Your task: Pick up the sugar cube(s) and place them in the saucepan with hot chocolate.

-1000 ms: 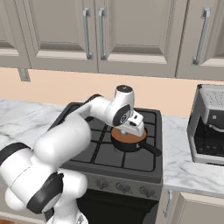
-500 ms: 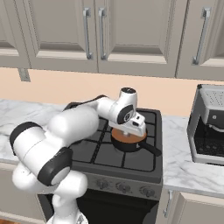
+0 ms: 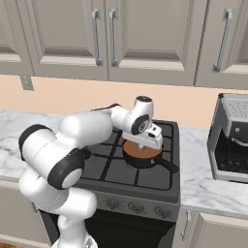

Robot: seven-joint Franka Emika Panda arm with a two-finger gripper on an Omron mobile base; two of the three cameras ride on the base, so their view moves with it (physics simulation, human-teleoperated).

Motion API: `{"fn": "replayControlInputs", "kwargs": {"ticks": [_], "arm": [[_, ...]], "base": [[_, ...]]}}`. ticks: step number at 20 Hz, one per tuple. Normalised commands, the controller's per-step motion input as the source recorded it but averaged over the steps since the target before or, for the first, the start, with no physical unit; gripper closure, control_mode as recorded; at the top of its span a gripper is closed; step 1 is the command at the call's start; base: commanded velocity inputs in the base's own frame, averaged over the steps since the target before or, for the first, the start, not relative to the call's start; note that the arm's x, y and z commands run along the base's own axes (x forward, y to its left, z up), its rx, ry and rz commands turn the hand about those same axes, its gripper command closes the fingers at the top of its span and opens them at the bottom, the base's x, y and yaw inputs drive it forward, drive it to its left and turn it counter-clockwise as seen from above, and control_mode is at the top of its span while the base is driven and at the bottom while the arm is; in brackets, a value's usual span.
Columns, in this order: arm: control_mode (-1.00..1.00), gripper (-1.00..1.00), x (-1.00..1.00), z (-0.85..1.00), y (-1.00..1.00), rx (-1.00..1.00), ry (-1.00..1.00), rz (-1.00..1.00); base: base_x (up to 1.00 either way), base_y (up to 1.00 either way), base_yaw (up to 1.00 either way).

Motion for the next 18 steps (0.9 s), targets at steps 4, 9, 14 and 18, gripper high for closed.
{"fn": "replayControlInputs", "kwargs": {"ticks": [4,9,14,18], "arm": [[-1.0,-1.0,0.06,0.0,0.0,0.0,0.05,0.0],[-1.0,-1.0,0.03,0.0,0.0,0.0,0.01,0.0],[-1.0,-1.0,0.02,0.0,-0.01,0.0,0.0,0.0],[-1.0,-1.0,-0.05,0.0,0.0,0.0,-0.01,0.0]], "base": [[0.0,0.0,0.0],[0.0,0.0,0.0],[0.0,0.0,0.0],[0.0,0.0,0.0]]}}
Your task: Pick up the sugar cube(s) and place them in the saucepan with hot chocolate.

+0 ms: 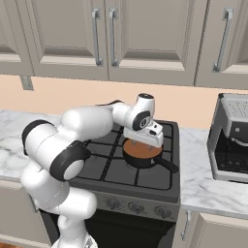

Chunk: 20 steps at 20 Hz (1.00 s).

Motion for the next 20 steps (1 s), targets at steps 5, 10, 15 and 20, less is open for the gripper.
{"fn": "replayControlInputs", "kwargs": {"ticks": [5,10,15,20], "arm": [[-1.0,-1.0,-0.28,0.02,0.03,-0.01,-0.16,0.0],[-1.0,-1.0,-0.53,0.43,0.18,-0.09,-0.31,0.0],[-1.0,-1.0,-0.59,0.85,0.74,-0.13,-0.25,0.0],[-1.0,-1.0,-0.95,0.55,0.74,0.0,-0.21,0.0]], "base": [[0.0,0.0,0.0],[0.0,0.0,0.0],[0.0,0.0,0.0],[0.0,0.0,0.0]]}}
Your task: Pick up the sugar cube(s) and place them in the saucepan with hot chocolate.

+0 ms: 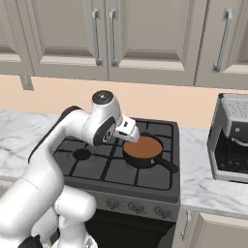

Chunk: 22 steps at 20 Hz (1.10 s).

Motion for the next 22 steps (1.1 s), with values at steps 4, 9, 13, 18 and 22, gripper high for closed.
{"fn": "replayControlInputs", "kwargs": {"ticks": [4,9,13,18,22], "arm": [[-1.0,-1.0,-0.93,0.56,0.92,0.0,-0.14,0.0],[-1.0,-1.0,-0.72,0.55,1.0,-0.02,-0.01,0.02],[-1.0,-1.0,-0.47,0.44,0.92,-0.05,0.07,0.0],[-1.0,-1.0,-0.03,0.04,0.55,-0.02,0.35,0.0],[-1.0,-1.0,0.15,-0.05,0.05,0.0,0.33,0.0]], "base": [[0.0,0.0,0.0],[0.0,0.0,0.0],[0.0,0.0,0.0],[0.0,0.0,0.0],[0.0,0.0,0.0]]}}
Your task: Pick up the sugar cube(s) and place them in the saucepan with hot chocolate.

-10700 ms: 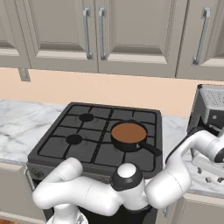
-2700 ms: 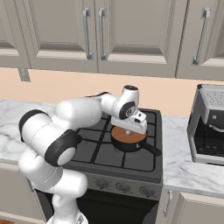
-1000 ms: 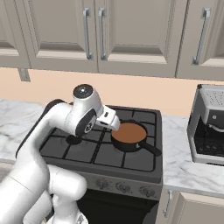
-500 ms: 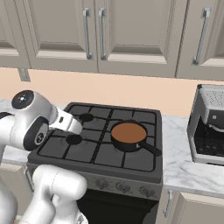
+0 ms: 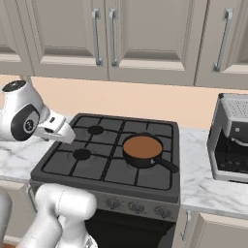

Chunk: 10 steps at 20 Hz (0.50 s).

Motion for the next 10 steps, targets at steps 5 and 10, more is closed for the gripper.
{"fn": "replayControlInputs", "kwargs": {"ticks": [5,10], "arm": [[-1.0,-1.0,0.05,-0.32,-0.23,0.0,0.03,0.0],[-1.0,-1.0,0.1,-0.58,-0.36,0.0,0.04,0.0]], "base": [[0.0,0.0,0.0],[0.0,0.0,0.0]]}}
